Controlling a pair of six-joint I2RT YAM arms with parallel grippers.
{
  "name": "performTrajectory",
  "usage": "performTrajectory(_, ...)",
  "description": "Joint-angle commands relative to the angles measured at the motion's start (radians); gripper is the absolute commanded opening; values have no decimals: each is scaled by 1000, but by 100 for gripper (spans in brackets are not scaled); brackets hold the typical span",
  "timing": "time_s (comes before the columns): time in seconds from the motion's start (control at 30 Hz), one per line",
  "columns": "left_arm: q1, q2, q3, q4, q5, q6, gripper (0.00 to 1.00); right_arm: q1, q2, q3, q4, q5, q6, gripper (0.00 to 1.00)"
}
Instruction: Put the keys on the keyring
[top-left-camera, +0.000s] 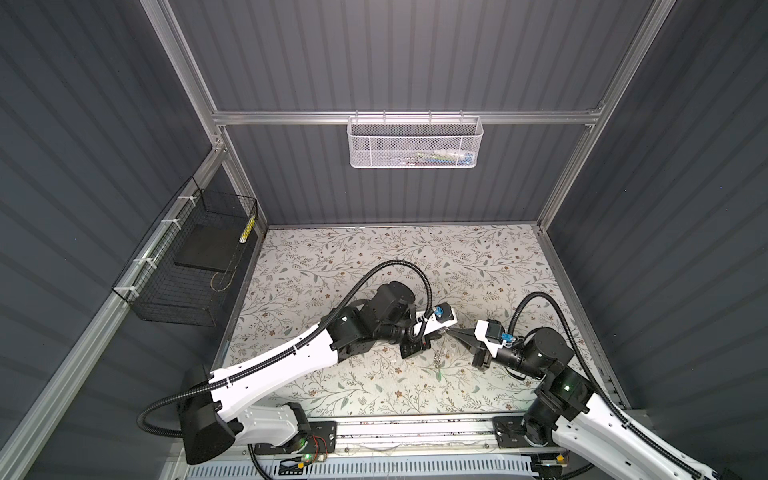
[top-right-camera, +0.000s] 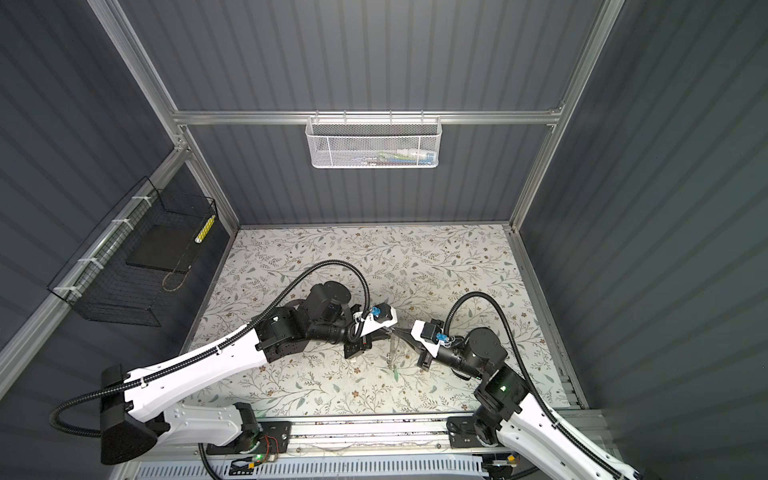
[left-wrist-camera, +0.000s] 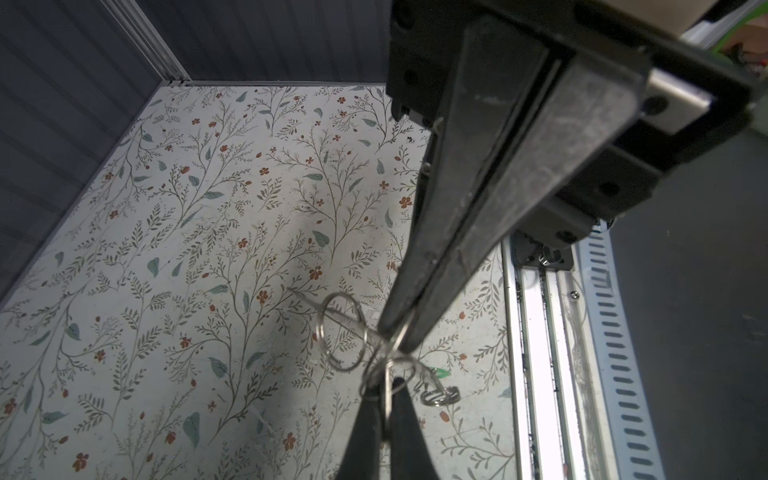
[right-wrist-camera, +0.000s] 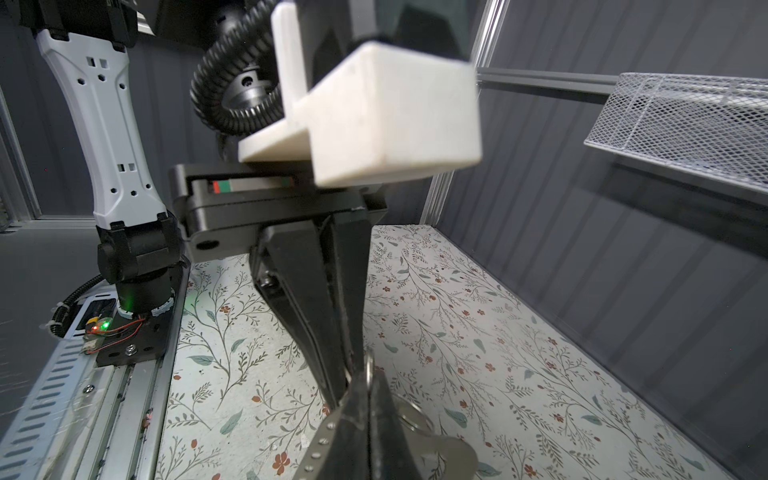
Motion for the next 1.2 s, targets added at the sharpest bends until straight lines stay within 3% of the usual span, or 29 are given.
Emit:
performTrajectory(0.0, -5, 12, 31, -50, 32, 40, 0, -2, -18, -12, 75, -41, 15, 0)
performTrajectory(0.4, -5, 81, 115, -149, 209, 136, 0, -4, -9, -22, 122, -97, 33, 0)
performTrajectory(0.63, -5, 27, 87, -104, 143, 124, 0, -6, -18, -34, 101, -95, 24, 0)
performTrajectory(0.8, -4, -57, 39, -70, 22, 95, 32, -10, -24, -39, 93, -103, 21, 0)
performTrajectory(0.97, -3, -113, 18, -65, -26, 91, 34, -11, -22, -45, 107, -116, 25, 0)
performTrajectory(1.17, -3, -103, 53, -80, 1, 109, 33, -12, -14, -45, 123, -128, 32, 0)
